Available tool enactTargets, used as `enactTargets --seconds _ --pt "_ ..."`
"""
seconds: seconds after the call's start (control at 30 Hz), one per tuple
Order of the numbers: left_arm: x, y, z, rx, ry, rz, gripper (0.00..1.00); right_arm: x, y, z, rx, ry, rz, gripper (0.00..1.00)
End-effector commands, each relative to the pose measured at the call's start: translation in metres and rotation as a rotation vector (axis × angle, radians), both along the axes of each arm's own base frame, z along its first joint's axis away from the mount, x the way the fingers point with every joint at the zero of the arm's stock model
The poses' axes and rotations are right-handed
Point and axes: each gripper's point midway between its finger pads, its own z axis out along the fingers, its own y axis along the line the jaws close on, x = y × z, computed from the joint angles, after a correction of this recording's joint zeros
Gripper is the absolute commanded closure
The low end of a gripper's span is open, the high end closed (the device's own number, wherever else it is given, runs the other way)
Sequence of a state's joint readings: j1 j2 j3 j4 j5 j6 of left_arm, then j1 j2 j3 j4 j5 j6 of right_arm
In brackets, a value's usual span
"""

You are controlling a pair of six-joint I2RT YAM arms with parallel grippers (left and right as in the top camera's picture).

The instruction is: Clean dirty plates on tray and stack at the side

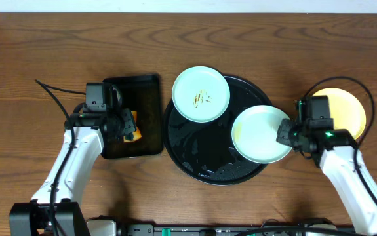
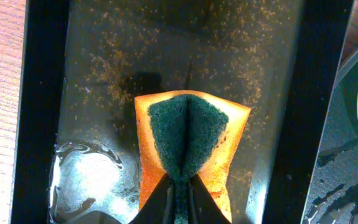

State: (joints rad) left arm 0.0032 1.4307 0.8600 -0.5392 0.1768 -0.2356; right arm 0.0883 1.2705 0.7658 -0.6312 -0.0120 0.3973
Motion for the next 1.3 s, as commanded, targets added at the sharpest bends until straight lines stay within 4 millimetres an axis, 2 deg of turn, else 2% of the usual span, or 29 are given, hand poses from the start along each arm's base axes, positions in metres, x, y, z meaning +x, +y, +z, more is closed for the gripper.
enactTargets --seconds 0.0,0.07,0.2,0.27,0.47,0.6,0.73,0.87,1.1,1.27 --pt "0.001 0.001 0.002 0.007 -0.009 0.006 0.92 0.0 -0.021 0.013 -0.089 -0.026 -0.052 0.67" --pt "0.001 0.001 0.002 0.007 -0.009 0.006 0.92 -0.008 -0.032 0.009 -0.123 0.007 -0.105 0.65" --pt "0.001 0.001 0.002 0.007 -0.009 0.006 0.92 -0.019 -0.04 -0.003 -0.127 0.061 -0.142 0.65" --pt "0.001 0.001 0.002 0.007 -0.009 0.006 0.92 -0.023 -0.037 -0.012 -0.102 0.081 -0.148 0.66" --pt "0.001 0.001 0.002 0.007 -0.009 0.006 0.92 -0.026 -0.012 -0.043 0.034 0.116 -0.09 0.7" --pt "0.001 0.001 0.002 0.007 -0.009 0.006 0.92 -0.031 -0.008 -0.056 0.051 0.141 -0.084 0.76" --pt "0.001 0.001 0.002 0.007 -0.009 0.006 0.92 -0.03 -0.009 -0.057 0.049 0.142 -0.084 0.82" --pt "0.001 0.001 0.002 0.007 -0.009 0.006 0.92 -0.029 -0.009 -0.057 0.05 0.137 -0.085 0.98" --pt "0.001 0.001 0.002 0.007 -0.008 0.006 0.92 -0.021 -0.008 -0.053 0.052 0.101 -0.083 0.99" --pt "0.0 0.001 0.002 0.007 -0.006 0.006 0.92 -0.004 -0.008 -0.038 0.038 0.037 -0.039 0.99"
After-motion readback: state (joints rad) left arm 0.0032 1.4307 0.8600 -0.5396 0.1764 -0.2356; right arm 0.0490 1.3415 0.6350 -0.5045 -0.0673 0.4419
